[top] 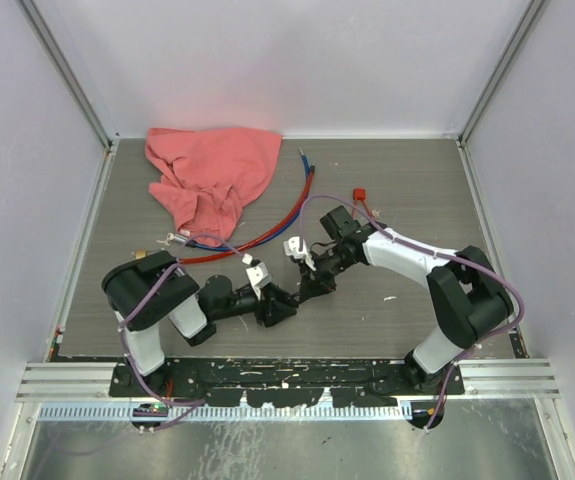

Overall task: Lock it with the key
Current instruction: Lock the lock.

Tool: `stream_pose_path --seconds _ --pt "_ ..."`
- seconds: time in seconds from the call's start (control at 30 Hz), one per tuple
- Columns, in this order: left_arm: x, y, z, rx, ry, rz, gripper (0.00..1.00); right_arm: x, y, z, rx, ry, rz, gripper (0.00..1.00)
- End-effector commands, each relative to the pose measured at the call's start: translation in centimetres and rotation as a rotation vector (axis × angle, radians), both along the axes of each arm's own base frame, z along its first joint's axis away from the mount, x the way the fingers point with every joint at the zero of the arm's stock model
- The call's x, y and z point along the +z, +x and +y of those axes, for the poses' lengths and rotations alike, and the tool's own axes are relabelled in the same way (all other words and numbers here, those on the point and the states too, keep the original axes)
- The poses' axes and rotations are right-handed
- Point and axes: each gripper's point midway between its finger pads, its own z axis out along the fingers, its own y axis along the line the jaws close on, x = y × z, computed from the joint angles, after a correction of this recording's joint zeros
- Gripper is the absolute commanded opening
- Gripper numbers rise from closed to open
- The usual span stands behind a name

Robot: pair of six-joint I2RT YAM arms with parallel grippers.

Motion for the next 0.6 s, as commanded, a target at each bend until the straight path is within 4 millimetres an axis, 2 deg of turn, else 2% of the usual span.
stream_pose_path --seconds 0.0,0.07,0.1,0.27,0.33,0.57 --pt "1.5 0.6 0.5 0.076 -0.029 0.064 0.59 4.0 -0.5 0.5 0.032 0.18 0.041 0.01" --pt "2.5 0.6 0.6 0.084 -0.042 0.059 0.66 4.8 -0.1 0.1 0.018 0.195 0.033 0.01" --pt "3.6 0.7 0.6 0.088 -0.057 0.045 0.68 5.2 0.0 -0.1 0.014 0.206 0.031 0.01" --pt "6.5 1.2 1.2 0.13 -0.027 0.035 0.78 6.5 0.7 -1.1 -0.014 0.207 0.023 0.01" --pt "6.5 1.3 2.1 0.165 0.046 0.063 0.81 6.8 1.2 -1.5 -0.029 0.194 0.024 0.01" --pt "10.7 1.6 4.3 0.284 0.022 0.08 0.87 8.4 2.2 -2.9 -0.071 0.192 0.037 0.01"
